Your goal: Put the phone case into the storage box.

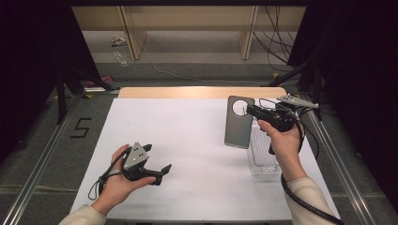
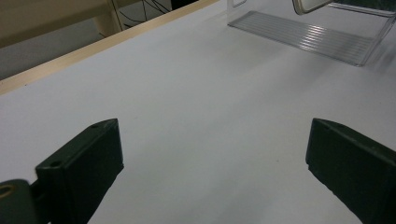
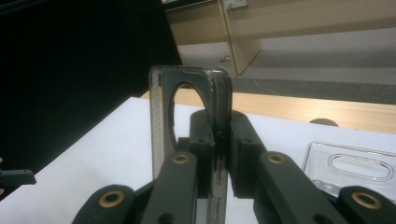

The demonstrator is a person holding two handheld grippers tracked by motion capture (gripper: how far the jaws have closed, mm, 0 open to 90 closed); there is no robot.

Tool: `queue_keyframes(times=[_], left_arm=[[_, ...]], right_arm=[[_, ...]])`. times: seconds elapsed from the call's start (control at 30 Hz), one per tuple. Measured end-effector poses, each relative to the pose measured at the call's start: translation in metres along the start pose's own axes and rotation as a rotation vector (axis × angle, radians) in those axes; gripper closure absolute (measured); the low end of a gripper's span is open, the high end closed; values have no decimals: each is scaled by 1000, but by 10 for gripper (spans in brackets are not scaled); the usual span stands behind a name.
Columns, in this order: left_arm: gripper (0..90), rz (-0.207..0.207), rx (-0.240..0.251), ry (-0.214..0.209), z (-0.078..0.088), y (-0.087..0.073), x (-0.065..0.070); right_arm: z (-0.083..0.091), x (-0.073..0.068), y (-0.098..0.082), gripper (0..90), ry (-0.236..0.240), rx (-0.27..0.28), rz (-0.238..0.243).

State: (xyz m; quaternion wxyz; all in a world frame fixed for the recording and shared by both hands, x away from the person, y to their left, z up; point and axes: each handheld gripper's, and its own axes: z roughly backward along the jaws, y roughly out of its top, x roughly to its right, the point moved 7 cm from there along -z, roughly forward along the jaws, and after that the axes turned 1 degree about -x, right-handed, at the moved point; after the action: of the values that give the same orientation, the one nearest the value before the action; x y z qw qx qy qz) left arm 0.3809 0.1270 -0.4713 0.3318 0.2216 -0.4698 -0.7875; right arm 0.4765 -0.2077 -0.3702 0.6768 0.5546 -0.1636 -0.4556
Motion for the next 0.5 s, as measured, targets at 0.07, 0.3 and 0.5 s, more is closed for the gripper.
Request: queue_keyframes(times=[0.07,0.3,0.5], left_arm=[[35,0,0,-1,0,0,0],[36,1,0,-3,0,0,0],[36,0,-1,-4,-1,0,0]], right_arm=[[1,1,0,822,-1,1,-2],[1,4,0,822,-6,3,-8],[3,7,1,822,-12,7,-12]])
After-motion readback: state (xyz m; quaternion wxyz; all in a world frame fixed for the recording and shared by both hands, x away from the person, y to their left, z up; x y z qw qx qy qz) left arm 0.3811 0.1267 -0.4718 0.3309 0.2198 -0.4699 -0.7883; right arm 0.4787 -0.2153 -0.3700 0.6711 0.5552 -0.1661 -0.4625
